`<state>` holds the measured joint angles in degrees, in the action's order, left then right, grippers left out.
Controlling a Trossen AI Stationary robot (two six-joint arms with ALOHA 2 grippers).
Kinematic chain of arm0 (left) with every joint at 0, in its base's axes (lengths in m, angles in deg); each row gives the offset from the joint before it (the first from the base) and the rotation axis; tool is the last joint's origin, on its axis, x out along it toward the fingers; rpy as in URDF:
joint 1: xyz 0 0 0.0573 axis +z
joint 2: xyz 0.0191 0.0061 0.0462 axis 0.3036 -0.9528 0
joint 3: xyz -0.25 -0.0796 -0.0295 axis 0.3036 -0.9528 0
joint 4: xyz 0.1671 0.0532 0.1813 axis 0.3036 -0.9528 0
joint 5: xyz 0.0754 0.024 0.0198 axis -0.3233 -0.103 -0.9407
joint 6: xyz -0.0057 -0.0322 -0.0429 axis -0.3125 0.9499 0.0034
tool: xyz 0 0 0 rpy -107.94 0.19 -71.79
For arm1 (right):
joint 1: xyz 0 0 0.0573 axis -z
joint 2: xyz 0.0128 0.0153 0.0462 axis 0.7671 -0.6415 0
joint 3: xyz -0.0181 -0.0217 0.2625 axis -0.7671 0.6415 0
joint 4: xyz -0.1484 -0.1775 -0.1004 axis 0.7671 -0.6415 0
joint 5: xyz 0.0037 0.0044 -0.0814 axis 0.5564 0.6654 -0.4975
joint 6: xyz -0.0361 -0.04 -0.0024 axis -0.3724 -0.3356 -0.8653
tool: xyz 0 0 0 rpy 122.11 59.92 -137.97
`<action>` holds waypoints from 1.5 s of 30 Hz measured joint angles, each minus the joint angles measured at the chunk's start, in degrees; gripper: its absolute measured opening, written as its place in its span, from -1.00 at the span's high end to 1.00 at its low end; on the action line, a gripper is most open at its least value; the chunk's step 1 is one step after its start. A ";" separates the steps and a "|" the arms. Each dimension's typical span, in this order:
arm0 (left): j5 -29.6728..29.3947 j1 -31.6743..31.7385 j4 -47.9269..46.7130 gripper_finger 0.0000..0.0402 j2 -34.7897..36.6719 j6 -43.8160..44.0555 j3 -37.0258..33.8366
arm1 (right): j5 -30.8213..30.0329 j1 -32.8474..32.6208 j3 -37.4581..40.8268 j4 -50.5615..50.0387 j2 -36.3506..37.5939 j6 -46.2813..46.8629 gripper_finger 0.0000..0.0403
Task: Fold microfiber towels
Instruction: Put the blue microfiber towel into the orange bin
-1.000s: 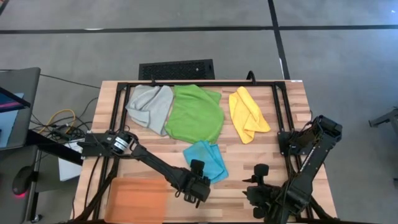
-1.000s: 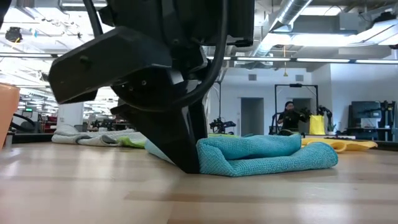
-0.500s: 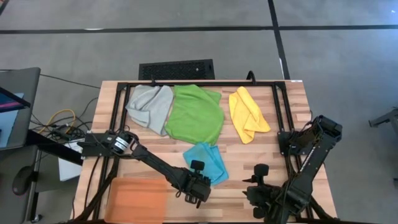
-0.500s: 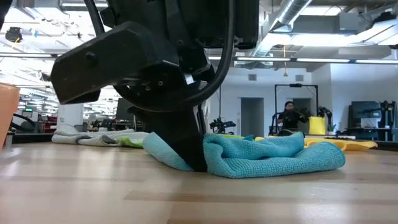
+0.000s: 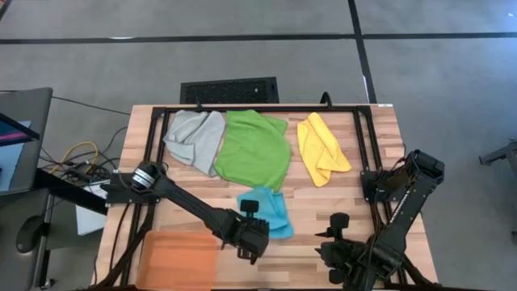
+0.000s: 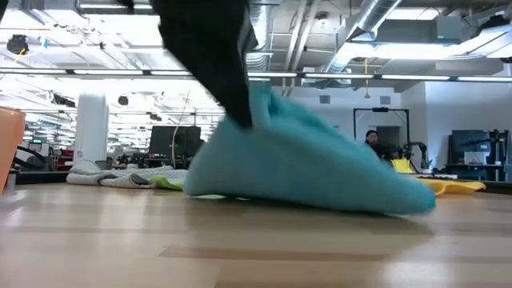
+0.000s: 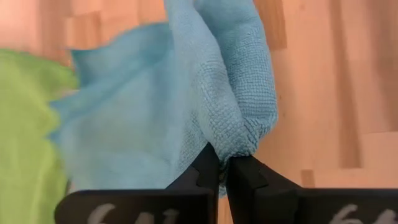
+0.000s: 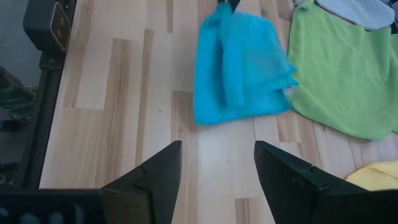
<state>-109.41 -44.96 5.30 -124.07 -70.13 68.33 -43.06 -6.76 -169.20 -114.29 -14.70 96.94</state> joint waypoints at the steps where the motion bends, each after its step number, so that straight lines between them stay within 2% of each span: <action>1: 0.04 -0.04 -0.71 1.00 0.83 0.41 0.00 | 0.00 0.00 0.00 0.01 0.00 0.00 -0.12; 13: -0.82 -0.13 -8.90 1.00 10.99 6.69 0.04 | -0.04 0.00 0.00 0.01 0.00 -0.02 -0.12; 22: -1.56 -1.55 -18.20 1.00 15.75 13.28 0.13 | -0.04 0.00 0.00 0.01 0.00 -0.04 -0.12; 29: -6.93 -6.00 -25.11 1.00 22.98 22.48 0.13 | -0.04 0.00 0.00 0.01 0.00 -0.07 -0.12; 36: -7.93 -11.46 -43.07 1.00 27.78 39.42 0.13 | -0.25 0.00 0.00 0.01 0.00 -0.08 -0.12; 45: -6.78 -18.27 -43.39 1.00 30.72 45.61 2.12 | -6.33 1.09 0.00 0.84 0.00 -0.20 -0.12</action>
<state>-116.19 -63.23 -38.09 -93.36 -24.52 70.45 -49.39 -5.67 -169.20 -113.45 -14.70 96.74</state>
